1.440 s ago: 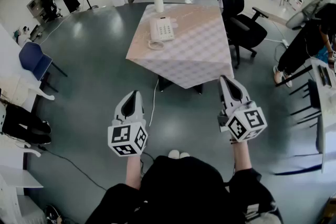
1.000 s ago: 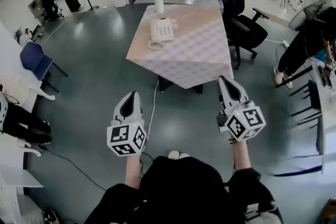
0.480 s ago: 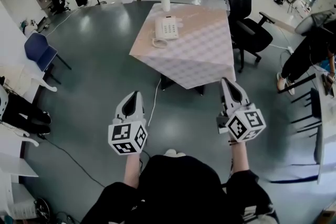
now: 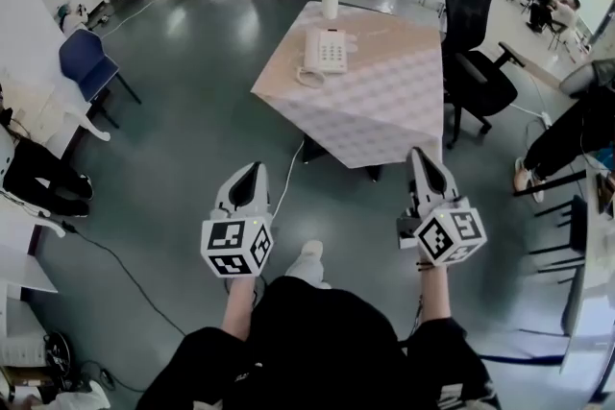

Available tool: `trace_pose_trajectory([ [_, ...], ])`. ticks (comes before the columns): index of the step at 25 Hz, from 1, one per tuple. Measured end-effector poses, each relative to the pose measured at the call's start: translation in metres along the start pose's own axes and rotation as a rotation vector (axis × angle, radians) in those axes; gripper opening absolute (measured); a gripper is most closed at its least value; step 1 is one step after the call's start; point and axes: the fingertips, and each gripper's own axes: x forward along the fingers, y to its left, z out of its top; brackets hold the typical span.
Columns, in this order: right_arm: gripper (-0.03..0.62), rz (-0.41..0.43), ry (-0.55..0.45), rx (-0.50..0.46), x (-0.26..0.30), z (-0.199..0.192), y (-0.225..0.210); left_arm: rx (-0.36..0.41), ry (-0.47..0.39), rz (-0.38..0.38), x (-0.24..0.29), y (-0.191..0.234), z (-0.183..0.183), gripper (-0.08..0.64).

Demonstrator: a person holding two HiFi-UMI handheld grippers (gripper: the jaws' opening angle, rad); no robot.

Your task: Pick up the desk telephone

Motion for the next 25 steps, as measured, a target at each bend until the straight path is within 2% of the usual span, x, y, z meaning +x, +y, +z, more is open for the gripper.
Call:
trace_pose_trajectory([
  [6, -0.008, 0.012, 0.020, 0.015, 0.036, -0.015, -0.011, -0.012, 0.019, 0.015, 0.032, 0.017, -0.007, -0.002],
  [13, -0.008, -0.005, 0.048, 0.020, 0.093, -0.028, -0.044, -0.033, 0.048, -0.021, 0.107, 0.026, -0.014, -0.002],
  [25, -0.008, -0.017, 0.078, 0.024, 0.208, -0.037, -0.084, -0.037, 0.058, -0.073, 0.233, 0.062, 0.006, -0.002],
])
